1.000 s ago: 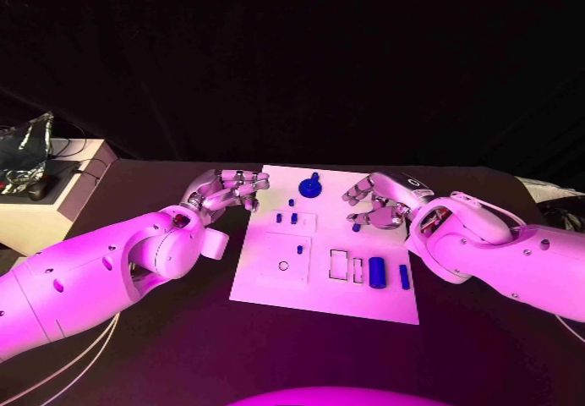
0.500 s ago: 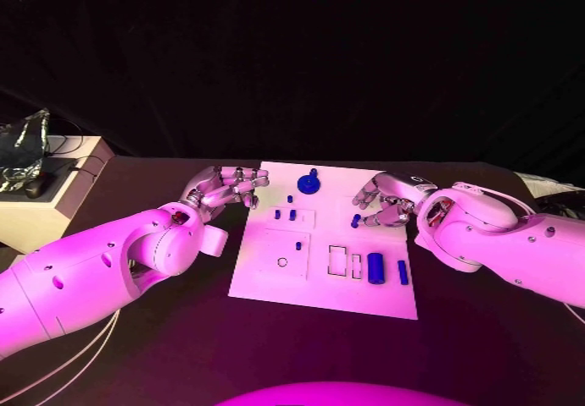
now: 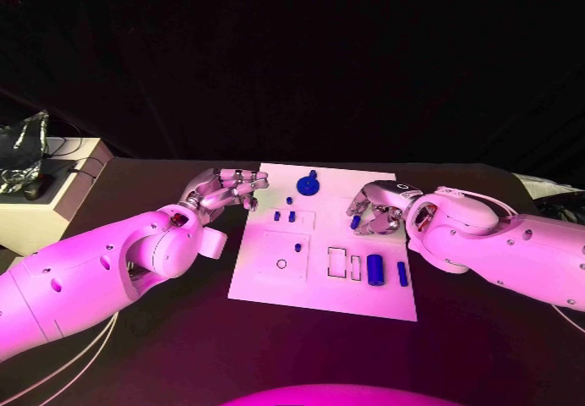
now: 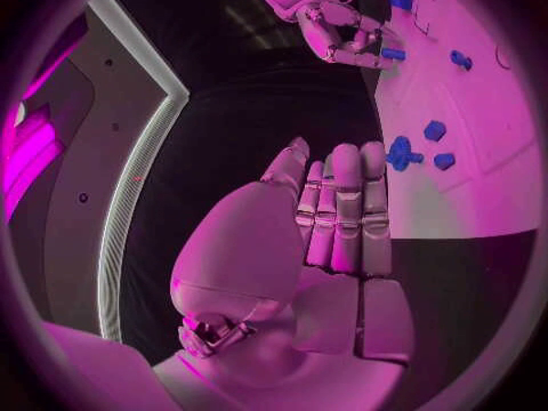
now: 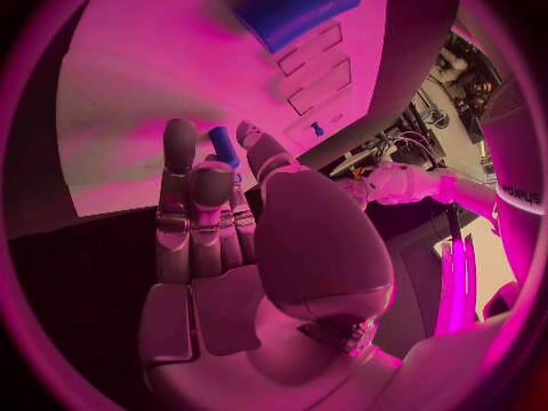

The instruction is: Assemble the parts on the task board

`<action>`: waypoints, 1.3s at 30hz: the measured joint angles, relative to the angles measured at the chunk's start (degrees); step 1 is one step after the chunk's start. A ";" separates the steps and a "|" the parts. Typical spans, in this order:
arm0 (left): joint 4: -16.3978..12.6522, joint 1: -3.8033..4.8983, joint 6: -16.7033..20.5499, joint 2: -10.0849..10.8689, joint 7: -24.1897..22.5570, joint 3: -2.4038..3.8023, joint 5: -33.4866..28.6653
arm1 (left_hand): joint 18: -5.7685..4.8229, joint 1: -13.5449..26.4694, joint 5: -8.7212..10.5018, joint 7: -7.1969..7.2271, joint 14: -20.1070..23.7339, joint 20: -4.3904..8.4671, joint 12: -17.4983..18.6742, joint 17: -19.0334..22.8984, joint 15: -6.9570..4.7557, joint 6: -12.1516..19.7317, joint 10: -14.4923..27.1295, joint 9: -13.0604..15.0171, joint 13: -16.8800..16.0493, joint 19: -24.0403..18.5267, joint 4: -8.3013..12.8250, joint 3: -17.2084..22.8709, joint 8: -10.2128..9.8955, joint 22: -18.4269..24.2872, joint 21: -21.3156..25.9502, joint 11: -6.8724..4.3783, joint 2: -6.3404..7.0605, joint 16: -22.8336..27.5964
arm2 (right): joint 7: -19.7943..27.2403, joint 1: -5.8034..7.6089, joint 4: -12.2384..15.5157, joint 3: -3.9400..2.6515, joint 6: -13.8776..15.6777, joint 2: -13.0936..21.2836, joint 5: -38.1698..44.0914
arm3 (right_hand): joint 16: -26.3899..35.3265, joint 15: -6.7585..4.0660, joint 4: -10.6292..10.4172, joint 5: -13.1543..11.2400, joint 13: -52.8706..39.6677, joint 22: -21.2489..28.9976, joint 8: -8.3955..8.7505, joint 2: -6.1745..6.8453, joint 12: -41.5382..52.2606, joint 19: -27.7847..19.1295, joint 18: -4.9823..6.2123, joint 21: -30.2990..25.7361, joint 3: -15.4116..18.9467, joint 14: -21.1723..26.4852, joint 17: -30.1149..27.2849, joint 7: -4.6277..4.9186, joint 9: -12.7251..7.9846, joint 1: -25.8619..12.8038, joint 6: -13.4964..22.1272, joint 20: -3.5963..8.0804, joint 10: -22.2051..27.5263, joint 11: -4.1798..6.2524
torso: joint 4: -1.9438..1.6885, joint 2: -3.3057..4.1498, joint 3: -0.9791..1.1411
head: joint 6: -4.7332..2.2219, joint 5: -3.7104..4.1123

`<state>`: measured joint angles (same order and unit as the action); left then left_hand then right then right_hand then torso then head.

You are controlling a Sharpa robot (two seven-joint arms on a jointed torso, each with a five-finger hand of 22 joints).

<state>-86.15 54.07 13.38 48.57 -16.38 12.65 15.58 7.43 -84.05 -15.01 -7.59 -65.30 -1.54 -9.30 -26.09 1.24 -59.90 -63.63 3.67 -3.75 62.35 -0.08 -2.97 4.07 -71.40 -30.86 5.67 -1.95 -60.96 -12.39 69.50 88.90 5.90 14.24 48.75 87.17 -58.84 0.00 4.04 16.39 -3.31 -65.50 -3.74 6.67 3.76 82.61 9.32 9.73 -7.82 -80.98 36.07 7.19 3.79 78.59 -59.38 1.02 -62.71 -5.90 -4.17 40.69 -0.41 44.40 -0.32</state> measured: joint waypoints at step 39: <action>0.00 0.00 0.00 0.07 -0.04 0.00 0.02 | 0.00 0.00 0.00 0.00 0.00 0.00 -0.22 0.00 0.00 0.00 0.14 0.00 0.00 0.00 0.47 0.47 0.00 -0.41 0.23 -0.15 0.00 -0.22 | -1.82 -0.84 1.86 0.08 4.27 -0.22 6.40 | -2.32 -1.96 3.92 -13.62 0.12 -7.91 0.01 -3.94 -0.69 -0.76 -1.63 2.07 -16.86 -0.09 2.10 -0.09 0.21 -0.91 -9.48 1.96 -7.42 1.17 | 0.04 0.01 0.06 | 0.09 0.03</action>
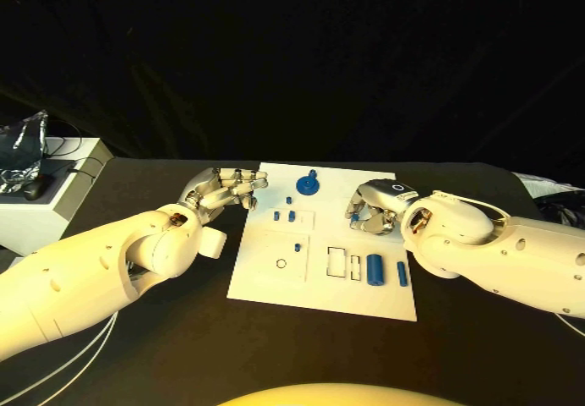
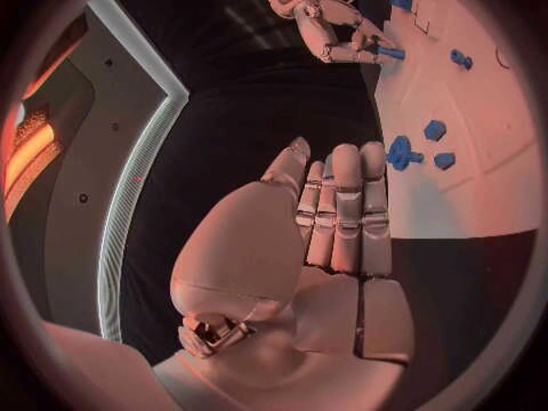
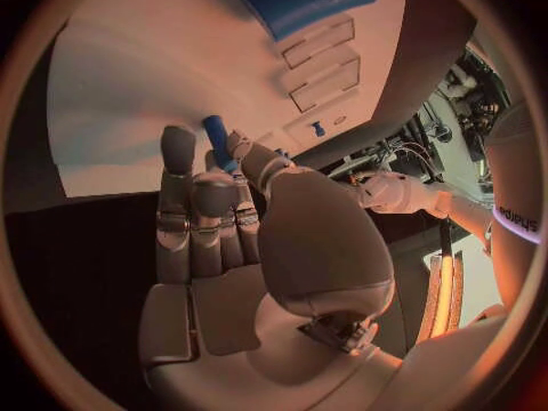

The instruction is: Assemble the parts on the task board

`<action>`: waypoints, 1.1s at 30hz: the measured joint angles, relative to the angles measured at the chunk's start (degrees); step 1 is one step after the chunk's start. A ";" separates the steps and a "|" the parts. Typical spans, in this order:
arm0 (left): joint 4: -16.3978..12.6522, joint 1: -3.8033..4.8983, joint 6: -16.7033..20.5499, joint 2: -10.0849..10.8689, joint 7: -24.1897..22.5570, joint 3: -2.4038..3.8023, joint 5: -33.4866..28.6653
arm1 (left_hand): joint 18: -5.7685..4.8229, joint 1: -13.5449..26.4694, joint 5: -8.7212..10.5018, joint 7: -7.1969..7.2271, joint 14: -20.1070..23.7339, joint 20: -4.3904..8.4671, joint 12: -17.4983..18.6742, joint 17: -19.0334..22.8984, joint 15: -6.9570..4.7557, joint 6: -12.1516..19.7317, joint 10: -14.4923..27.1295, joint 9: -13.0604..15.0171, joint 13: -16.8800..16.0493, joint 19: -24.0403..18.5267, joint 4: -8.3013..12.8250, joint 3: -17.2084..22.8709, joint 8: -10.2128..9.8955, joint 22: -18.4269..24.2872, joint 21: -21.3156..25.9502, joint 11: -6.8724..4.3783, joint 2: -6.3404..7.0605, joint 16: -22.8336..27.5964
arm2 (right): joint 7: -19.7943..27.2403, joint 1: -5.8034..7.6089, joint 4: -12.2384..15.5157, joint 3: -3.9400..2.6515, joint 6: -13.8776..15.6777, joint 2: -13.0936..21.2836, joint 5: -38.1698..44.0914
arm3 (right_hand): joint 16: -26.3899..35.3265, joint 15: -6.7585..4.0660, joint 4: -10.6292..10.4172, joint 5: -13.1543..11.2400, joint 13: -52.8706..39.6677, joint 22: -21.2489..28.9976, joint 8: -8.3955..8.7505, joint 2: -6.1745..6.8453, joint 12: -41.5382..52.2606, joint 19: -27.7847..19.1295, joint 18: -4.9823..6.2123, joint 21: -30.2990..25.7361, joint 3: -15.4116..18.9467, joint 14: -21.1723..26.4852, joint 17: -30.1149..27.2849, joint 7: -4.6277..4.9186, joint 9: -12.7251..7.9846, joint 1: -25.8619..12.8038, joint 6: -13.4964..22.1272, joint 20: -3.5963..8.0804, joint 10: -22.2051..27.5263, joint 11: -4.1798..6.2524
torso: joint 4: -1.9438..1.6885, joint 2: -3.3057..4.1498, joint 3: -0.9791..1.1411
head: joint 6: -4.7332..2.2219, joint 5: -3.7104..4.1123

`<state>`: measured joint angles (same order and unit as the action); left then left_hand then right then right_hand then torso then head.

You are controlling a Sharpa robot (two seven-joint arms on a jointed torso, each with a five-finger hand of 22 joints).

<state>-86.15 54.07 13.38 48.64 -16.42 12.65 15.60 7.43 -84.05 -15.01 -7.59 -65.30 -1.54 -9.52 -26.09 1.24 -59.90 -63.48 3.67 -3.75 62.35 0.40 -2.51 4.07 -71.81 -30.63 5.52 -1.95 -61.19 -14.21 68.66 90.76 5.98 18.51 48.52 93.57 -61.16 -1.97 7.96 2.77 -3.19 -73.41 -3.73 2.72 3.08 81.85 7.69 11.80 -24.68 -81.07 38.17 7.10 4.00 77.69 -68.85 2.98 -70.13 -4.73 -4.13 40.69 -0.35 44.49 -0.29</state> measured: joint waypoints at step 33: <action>0.90 -0.01 -0.14 -1.09 -0.13 0.00 0.00 | 0.00 0.94 0.00 0.00 0.21 0.00 -0.47 0.19 0.21 0.00 0.21 0.00 0.00 0.00 -1.75 -1.75 0.00 -0.10 0.51 0.21 0.33 0.00 | 0.53 -2.02 8.19 -0.91 2.13 -9.03 1.50 | 0.02 0.02 -0.31 -0.23 0.00 -1.54 0.00 0.25 0.13 0.00 -0.02 -0.56 -0.30 -0.02 0.24 -0.16 0.02 0.25 -0.16 -0.04 0.00 0.00 | 0.05 -0.25 -0.08 | -0.76 -1.75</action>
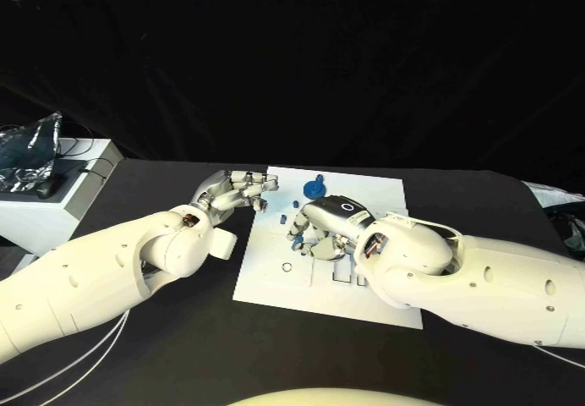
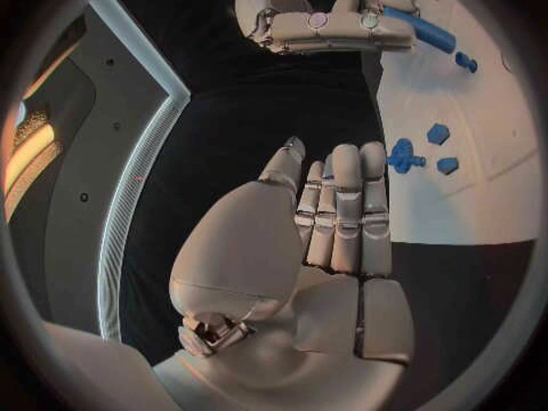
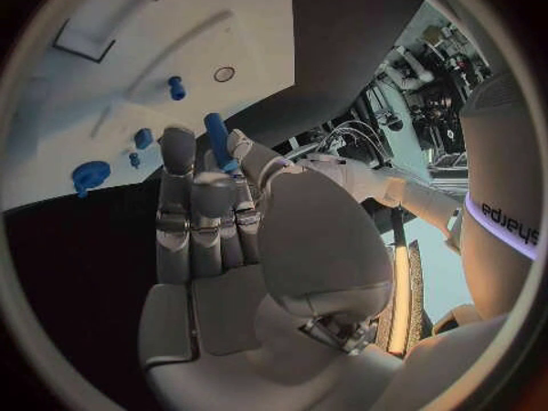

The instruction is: Assemble the parts on the task board

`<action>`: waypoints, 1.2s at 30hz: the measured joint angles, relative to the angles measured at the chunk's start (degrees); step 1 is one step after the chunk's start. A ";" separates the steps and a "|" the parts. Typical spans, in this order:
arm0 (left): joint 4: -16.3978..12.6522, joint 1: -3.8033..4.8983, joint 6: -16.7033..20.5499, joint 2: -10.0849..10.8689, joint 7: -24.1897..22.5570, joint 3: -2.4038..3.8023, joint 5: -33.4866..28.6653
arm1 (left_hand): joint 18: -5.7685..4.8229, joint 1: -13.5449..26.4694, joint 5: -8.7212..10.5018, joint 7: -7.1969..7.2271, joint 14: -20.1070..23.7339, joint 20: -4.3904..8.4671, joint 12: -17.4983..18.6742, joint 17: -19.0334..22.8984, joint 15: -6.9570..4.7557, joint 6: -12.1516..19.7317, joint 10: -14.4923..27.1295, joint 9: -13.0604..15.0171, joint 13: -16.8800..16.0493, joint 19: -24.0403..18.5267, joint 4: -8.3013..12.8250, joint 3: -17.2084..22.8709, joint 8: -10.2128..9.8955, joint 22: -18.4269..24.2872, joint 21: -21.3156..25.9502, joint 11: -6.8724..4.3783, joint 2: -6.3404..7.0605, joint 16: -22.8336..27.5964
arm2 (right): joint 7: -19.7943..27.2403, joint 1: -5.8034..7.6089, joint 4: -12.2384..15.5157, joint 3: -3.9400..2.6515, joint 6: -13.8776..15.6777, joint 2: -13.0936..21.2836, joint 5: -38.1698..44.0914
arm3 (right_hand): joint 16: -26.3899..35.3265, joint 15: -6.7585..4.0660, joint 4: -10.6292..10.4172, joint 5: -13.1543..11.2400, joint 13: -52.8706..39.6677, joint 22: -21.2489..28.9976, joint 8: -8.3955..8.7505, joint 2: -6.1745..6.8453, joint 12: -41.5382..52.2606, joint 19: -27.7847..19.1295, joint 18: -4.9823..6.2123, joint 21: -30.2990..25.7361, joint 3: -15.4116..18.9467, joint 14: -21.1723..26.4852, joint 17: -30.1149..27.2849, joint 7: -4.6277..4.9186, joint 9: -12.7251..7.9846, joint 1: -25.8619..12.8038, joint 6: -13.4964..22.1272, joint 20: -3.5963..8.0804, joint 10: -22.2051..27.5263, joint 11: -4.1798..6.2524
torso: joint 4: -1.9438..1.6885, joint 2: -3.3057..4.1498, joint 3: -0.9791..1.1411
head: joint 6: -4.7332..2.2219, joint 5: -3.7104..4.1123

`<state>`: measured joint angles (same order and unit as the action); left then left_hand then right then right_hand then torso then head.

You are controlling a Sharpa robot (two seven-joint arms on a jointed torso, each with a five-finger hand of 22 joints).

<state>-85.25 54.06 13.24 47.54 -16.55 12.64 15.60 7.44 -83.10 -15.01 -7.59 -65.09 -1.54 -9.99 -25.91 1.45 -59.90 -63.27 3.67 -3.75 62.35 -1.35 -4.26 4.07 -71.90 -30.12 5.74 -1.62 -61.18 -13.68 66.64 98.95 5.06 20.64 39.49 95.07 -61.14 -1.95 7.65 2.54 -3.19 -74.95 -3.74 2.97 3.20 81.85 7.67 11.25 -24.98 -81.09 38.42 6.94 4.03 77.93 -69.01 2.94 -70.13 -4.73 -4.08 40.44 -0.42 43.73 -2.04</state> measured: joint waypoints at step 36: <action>1.40 0.00 1.37 -0.33 0.14 0.00 -1.34 | 0.00 -0.01 0.00 0.00 0.00 0.00 -0.21 0.19 0.00 0.00 0.00 0.00 0.00 0.00 -0.15 -0.15 0.00 0.02 0.33 0.00 0.00 0.00 | 1.13 -4.65 -6.08 0.80 1.04 -5.20 2.43 | 0.00 0.01 1.15 -0.03 0.00 0.02 0.00 0.06 -0.20 0.24 -0.12 -0.67 -0.81 -0.01 -0.29 0.00 -0.02 0.06 0.00 0.22 0.00 0.00 | 0.04 0.03 0.01 | 1.22 -2.13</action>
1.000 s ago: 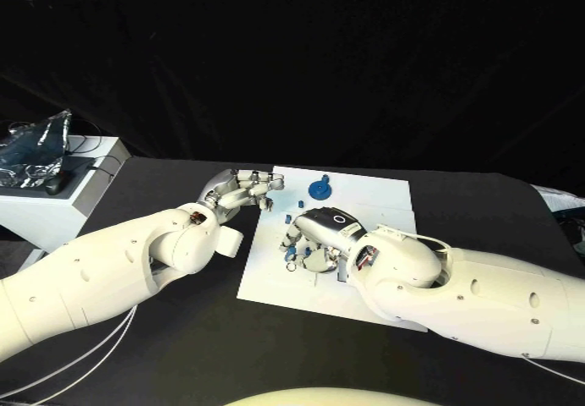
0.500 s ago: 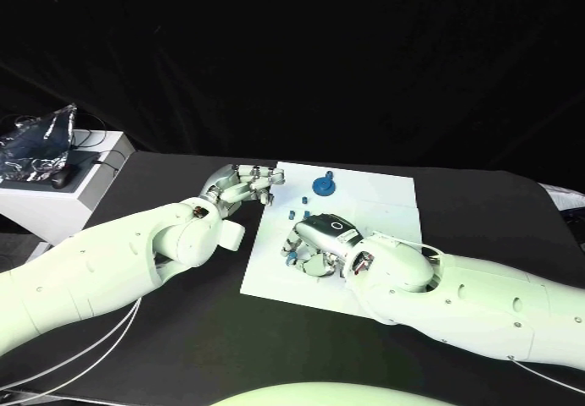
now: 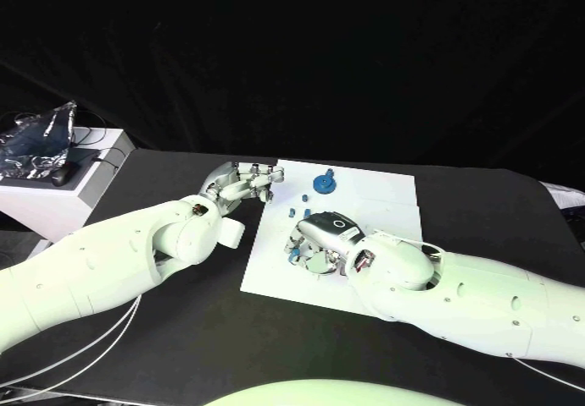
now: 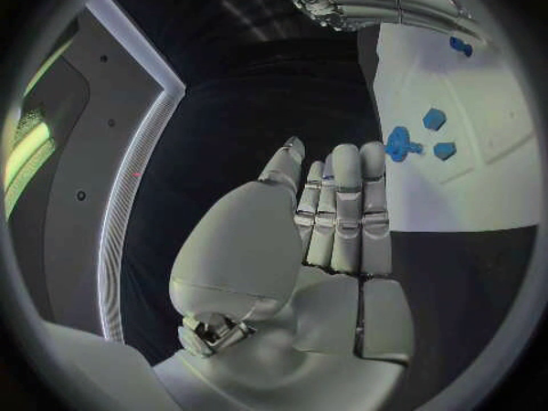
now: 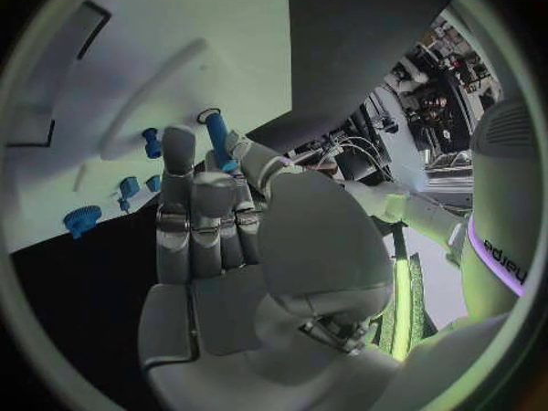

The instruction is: Assemble the parts on the task board

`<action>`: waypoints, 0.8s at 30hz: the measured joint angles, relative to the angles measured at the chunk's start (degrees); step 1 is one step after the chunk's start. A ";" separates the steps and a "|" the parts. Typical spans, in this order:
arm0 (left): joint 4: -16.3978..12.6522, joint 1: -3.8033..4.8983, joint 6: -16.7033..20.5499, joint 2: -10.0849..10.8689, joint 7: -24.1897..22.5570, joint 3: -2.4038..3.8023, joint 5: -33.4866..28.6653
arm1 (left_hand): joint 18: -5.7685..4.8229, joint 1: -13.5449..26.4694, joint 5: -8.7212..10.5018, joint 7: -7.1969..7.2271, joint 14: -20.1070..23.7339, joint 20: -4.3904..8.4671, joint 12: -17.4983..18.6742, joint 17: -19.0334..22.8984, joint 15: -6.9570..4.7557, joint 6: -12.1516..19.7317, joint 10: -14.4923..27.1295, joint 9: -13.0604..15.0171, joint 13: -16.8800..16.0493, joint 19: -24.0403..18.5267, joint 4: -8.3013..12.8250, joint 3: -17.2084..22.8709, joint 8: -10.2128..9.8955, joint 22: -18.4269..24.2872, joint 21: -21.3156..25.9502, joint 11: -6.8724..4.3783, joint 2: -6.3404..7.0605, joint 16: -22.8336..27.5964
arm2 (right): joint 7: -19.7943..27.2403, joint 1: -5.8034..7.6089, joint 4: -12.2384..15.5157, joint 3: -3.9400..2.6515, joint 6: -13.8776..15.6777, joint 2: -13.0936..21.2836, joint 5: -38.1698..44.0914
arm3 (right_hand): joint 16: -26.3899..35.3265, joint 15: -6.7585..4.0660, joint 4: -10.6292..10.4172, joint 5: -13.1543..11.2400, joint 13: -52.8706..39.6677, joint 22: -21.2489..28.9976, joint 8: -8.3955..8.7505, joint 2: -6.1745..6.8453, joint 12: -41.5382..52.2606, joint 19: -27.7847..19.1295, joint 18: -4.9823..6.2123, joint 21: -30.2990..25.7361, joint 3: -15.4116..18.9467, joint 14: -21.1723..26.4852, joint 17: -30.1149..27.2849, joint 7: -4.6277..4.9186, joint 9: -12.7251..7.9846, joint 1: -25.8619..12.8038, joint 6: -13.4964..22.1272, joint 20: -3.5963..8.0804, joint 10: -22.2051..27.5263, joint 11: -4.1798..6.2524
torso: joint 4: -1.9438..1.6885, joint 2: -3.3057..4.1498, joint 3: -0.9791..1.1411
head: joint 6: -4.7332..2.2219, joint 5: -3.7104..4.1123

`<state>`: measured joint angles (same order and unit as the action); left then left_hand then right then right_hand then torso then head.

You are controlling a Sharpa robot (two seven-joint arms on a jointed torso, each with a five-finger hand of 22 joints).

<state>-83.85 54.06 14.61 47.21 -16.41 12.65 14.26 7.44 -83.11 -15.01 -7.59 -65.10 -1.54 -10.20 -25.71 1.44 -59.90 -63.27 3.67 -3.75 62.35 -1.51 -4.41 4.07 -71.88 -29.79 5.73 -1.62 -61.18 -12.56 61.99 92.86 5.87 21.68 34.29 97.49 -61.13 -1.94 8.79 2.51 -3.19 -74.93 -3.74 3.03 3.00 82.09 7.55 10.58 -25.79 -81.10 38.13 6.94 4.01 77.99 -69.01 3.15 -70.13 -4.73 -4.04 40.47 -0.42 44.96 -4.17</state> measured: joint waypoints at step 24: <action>0.00 0.00 -0.05 0.15 0.30 0.00 0.04 | 0.00 0.00 0.00 0.00 0.00 0.00 0.01 0.00 0.00 0.00 0.00 0.00 0.00 0.00 -0.17 -0.17 0.00 0.01 0.27 0.00 0.00 0.00 | 0.30 -0.02 0.20 0.09 -0.17 0.81 0.59 | -0.22 0.00 0.24 0.10 0.00 0.02 0.00 -0.26 0.00 0.07 0.00 0.00 -0.09 0.00 0.00 0.00 -0.02 -0.26 0.00 -0.11 0.00 0.00 | 0.07 -0.02 -0.04 | 0.00 0.04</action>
<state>-83.85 54.06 14.56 47.36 -16.11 12.65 14.30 7.43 -83.11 -15.01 -7.59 -65.09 -1.54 -10.20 -25.72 1.44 -59.90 -63.27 3.67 -3.75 62.35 -1.67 -4.58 4.07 -71.87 -29.52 5.73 -1.62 -61.18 -12.26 61.97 93.06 5.96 21.51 35.10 98.08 -61.35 -1.94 9.03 2.61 -3.19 -74.91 -3.74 2.77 3.00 82.16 7.55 10.58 -25.88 -81.10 38.13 6.94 3.99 77.74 -69.01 3.05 -70.13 -4.74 -3.98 40.46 -0.46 44.96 -4.13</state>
